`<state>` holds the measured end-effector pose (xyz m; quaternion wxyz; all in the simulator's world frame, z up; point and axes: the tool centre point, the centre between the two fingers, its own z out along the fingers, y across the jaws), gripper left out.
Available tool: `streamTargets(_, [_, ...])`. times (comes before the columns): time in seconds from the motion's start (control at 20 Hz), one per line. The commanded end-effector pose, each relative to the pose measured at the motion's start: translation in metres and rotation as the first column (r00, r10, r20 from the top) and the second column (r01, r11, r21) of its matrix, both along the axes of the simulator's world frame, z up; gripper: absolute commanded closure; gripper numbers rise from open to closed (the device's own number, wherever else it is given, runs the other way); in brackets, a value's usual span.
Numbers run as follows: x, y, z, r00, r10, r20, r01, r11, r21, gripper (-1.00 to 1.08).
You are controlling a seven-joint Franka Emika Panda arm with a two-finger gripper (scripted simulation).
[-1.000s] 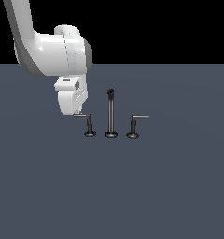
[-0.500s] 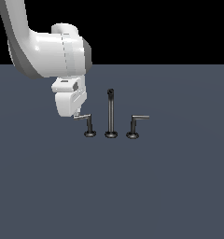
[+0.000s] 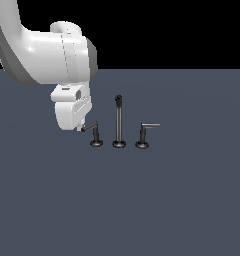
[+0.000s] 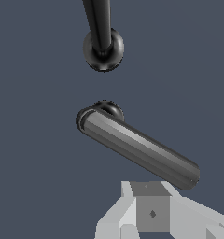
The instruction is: Turn on the faucet by rotating a designated handle.
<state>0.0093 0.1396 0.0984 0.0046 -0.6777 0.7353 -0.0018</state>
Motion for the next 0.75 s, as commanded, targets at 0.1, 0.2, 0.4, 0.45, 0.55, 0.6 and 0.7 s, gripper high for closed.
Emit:
streamTargets(0.1, [-0.004,-0.007,0.000,1.000,-0.001,-0.001,0.001,1.000,0.000,1.08])
streamTargets(0.2, [-0.009,-0.012,0.000,1.000,-0.001,-0.002,0.001,1.000,-0.001,1.08])
streamTargets(0.4, [-0.019,-0.024,0.000,1.000,0.000,-0.005,0.000,1.000,-0.002,1.08])
streamTargets(0.45, [-0.021,-0.027,0.000,1.000,0.001,-0.006,-0.001,1.000,-0.002,1.08])
streamTargets(0.55, [-0.026,-0.033,0.000,1.000,0.001,-0.007,-0.001,1.000,-0.003,1.08])
streamTargets(0.6, [-0.029,-0.036,0.000,1.000,0.001,-0.008,-0.002,1.000,-0.003,1.08])
streamTargets(0.7, [-0.031,-0.039,0.000,1.000,0.002,-0.009,-0.002,1.000,-0.003,1.08])
